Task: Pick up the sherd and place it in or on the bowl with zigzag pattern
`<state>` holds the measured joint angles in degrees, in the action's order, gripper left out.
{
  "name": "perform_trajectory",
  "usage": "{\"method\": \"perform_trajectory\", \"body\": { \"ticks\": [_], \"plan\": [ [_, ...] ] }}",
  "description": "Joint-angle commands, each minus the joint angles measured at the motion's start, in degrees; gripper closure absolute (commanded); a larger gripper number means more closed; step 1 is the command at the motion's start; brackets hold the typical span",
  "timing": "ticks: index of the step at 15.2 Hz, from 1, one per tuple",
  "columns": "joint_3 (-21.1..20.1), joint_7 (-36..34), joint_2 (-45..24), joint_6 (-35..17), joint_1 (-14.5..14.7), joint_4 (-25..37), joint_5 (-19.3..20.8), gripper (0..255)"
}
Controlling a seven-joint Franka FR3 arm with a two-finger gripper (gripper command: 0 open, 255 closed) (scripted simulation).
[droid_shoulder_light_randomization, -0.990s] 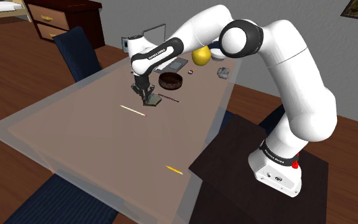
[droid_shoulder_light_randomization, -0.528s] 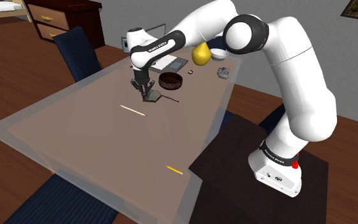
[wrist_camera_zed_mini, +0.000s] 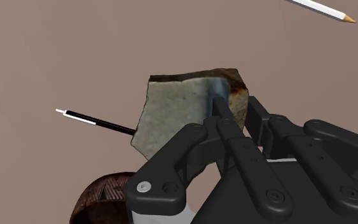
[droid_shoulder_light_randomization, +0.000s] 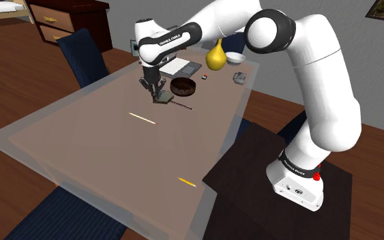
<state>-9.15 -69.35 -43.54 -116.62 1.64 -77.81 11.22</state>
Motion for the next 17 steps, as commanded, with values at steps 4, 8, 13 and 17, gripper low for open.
{"method": "perform_trajectory", "body": {
  "ticks": [4, 8, 13, 17],
  "plan": [
    [-0.23, 0.41, 1.94, 2.81, -0.14, 0.89, -0.36, 255],
    [-0.38, 0.68, 3.17, 5.10, -0.16, 1.96, -0.62, 255],
    [-0.55, 1.02, 4.50, 8.09, -0.15, 3.66, -0.91, 255],
    [0.08, 4.33, 4.27, 9.05, -2.66, 5.12, -1.14, 255]
  ]
}}
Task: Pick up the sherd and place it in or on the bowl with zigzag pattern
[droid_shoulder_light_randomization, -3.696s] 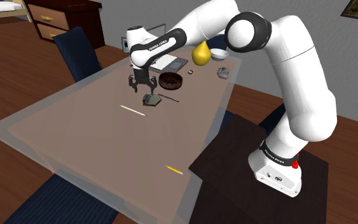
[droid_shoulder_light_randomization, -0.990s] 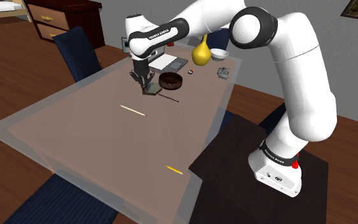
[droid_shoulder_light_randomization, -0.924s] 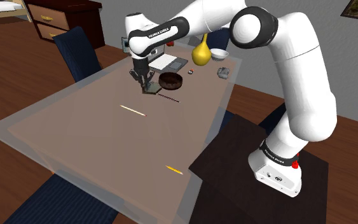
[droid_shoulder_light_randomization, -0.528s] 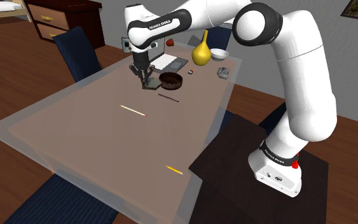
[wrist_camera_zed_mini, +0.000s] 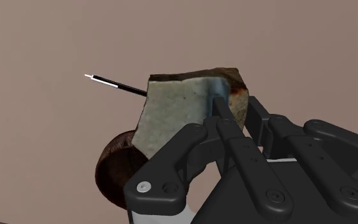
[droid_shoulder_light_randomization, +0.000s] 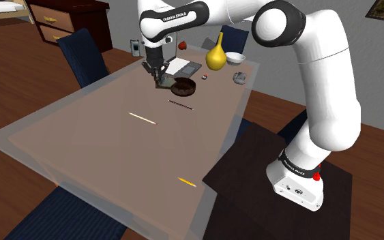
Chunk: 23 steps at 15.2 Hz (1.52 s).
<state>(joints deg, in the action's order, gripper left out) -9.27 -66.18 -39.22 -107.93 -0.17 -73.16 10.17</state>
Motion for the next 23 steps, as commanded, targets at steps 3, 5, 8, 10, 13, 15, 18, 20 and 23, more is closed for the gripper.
{"method": "perform_trajectory", "body": {
  "ticks": [3, 5, 8, 10, 13, 15, 18, 20, 23],
  "plan": [
    [0.85, 4.45, -0.91, 1.42, -3.28, 2.69, -0.27, 255],
    [1.30, 6.64, -1.83, 2.35, -4.84, 4.73, -0.38, 255],
    [1.94, 9.94, -3.79, 4.16, -7.10, 8.79, -0.54, 255],
    [2.37, 12.14, -5.57, 5.71, -8.54, 12.32, -0.63, 255],
    [3.05, 15.69, -9.56, 9.06, -10.67, 20.00, -0.77, 255],
    [3.05, 15.53, -9.62, 7.57, -10.76, 18.55, -0.72, 255],
    [3.07, 15.30, -9.83, 5.43, -10.87, 16.60, -0.64, 255],
    [3.10, 15.16, -10.09, 4.10, -10.92, 15.51, -0.58, 255],
    [3.14, 14.96, -10.64, 2.21, -10.98, 14.16, -0.49, 255]
  ]
}}
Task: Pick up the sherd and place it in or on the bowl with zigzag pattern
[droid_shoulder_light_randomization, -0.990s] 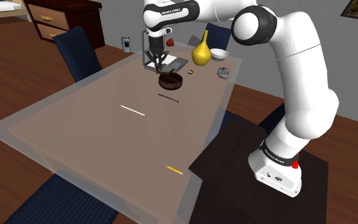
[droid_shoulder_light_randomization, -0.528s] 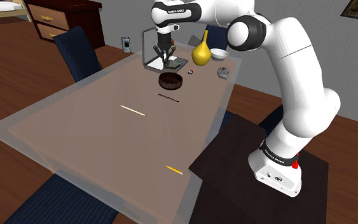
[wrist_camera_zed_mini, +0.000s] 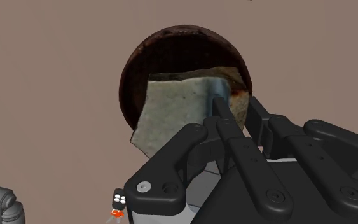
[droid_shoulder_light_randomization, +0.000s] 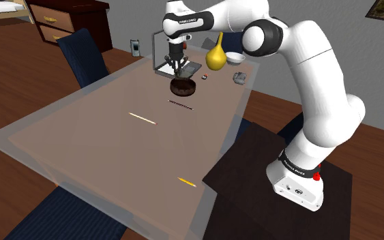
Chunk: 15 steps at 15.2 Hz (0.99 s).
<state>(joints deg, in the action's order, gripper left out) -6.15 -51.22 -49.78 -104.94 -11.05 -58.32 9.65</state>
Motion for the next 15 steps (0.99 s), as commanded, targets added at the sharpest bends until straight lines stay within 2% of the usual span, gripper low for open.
{"method": "perform_trajectory", "body": {
  "ticks": [1, 8, 15],
  "plan": [
    [0.04, -0.07, -0.29, -1.40, -0.12, -1.08, 0.06, 255],
    [0.20, -0.52, -2.27, -5.55, -0.17, -3.27, 0.33, 255],
    [0.20, -0.52, -2.27, -5.55, -0.17, -3.27, 0.33, 255]
  ]
}}
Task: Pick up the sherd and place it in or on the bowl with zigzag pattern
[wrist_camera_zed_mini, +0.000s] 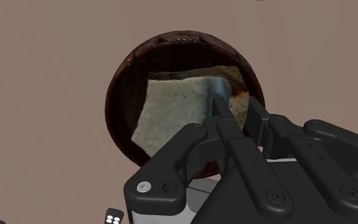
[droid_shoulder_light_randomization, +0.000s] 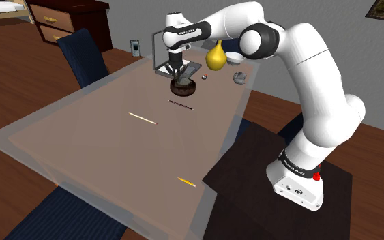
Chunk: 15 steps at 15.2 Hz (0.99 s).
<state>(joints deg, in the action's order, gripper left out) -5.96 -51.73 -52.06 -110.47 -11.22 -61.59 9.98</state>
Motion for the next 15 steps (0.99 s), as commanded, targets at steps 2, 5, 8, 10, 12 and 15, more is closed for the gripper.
{"method": "perform_trajectory", "body": {
  "ticks": [2, 5, 8, 10, 12, 15],
  "plan": [
    [0.00, 0.00, 0.01, -0.01, 0.00, -0.01, 0.00, 0],
    [0.00, 0.00, 0.01, -0.01, 0.00, 0.00, 0.00, 0],
    [-0.06, 0.08, 0.58, 1.50, 0.11, 0.93, -0.09, 0],
    [-0.17, 0.27, 1.41, 4.72, 0.36, 3.33, -0.25, 0],
    [-0.20, 0.36, 1.62, 6.08, 0.47, 4.49, -0.31, 0],
    [-0.20, 0.36, 1.62, 6.08, 0.47, 4.49, -0.31, 0]
  ]
}}
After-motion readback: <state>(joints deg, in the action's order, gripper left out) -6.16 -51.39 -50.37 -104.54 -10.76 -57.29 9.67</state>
